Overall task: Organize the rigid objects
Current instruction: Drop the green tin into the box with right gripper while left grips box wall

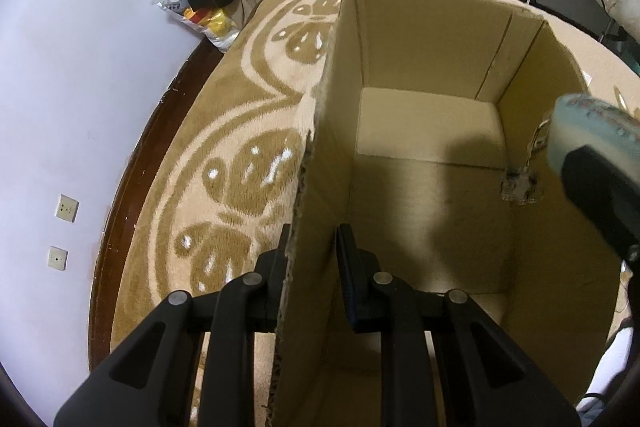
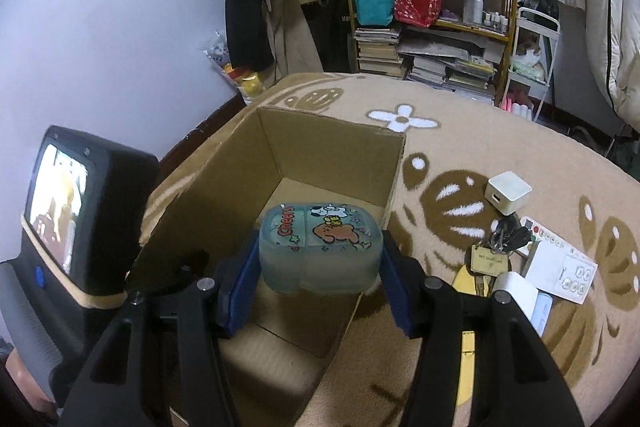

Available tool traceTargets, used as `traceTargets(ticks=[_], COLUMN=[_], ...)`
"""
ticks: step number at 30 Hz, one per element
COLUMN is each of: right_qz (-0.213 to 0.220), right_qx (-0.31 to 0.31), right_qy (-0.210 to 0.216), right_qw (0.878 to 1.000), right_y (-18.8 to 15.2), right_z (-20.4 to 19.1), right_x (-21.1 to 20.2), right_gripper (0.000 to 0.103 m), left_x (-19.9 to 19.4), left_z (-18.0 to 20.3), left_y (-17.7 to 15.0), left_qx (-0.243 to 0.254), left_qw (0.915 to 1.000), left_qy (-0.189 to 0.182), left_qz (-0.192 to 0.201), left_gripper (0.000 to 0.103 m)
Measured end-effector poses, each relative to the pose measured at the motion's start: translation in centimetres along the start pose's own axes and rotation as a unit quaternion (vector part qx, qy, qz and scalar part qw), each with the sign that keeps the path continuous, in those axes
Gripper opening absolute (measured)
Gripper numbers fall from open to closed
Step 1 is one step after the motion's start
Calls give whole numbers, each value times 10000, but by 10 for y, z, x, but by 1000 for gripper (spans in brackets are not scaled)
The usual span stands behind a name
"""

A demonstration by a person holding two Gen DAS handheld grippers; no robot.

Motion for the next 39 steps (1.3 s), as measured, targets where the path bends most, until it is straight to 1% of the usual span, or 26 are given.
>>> traceTargets(ticks=[2, 5, 11, 16, 19, 21, 22, 23, 24, 25, 27, 29, 31, 33, 39], right_qz=[-23, -38, -12, -6, 0, 49, 74, 108, 158, 185, 287, 320, 258, 221, 95], right_qx=[15, 59, 244, 206, 185, 154, 142, 150, 165, 173, 167, 112, 123, 253, 763], right_qy=[-52, 6, -30, -44, 46, 28, 6, -14, -41, -91, -272, -444, -677, -817, -1125], right_qw=[10000, 10000, 9997, 9998, 9998, 9999, 9999, 9998, 9997, 9996, 9991, 9984, 9973, 9961, 9907], right_y=[0, 0, -1, -3, -3, -2, -1, 0, 1, 2, 4, 5, 5, 3, -11], right_z=[0, 2, 7, 5, 4, 3, 4, 5, 8, 9, 17, 24, 37, 51, 102], right_x=[1, 0, -1, -1, -4, -9, -13, -17, -23, -26, -37, -44, -49, -53, -59], right_gripper=[60, 60, 60, 60, 61, 61, 62, 63, 69, 79, 89, 91, 98, 103, 103], left_x=[-2, -2, -7, -4, -4, -3, -3, -2, -3, -3, -3, -4, -4, -5, -3], left_z=[1, 0, -3, -3, -4, -5, -5, -4, -5, -5, -3, -3, -3, -3, -5], left_y=[0, 0, 2, 1, 1, 1, 1, 0, 1, 0, 0, 0, 0, 1, 1], left_qx=[20, 12, -122, -149, -219, -213, -220, -251, -261, -231, -183, -168, -154, -143, -167], left_qw=[10000, 10000, 9999, 9998, 9996, 9997, 9997, 9993, 9995, 9996, 9997, 9998, 9998, 9999, 9998], left_qy=[-11, 4, -122, -129, -164, -75, -86, -230, -128, -98, -77, -64, -54, -17, -71], left_qz=[27, 25, 9, -63, -89, -82, -90, -166, -139, -129, -127, -112, -103, -75, -115], left_gripper=[18, 18, 18, 17, 17, 18, 18, 17, 17, 17, 17, 17, 17, 18, 18])
Point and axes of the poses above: each gripper's, at about its wrist camera, not at the fingertips, and x roughly the way its jaws point, z to its right, y to its top, the point moved 3 cm from there along x, roughly the way its jaws point, and after that the axes turned 9 degrees about -x, right-handed, at the moved point
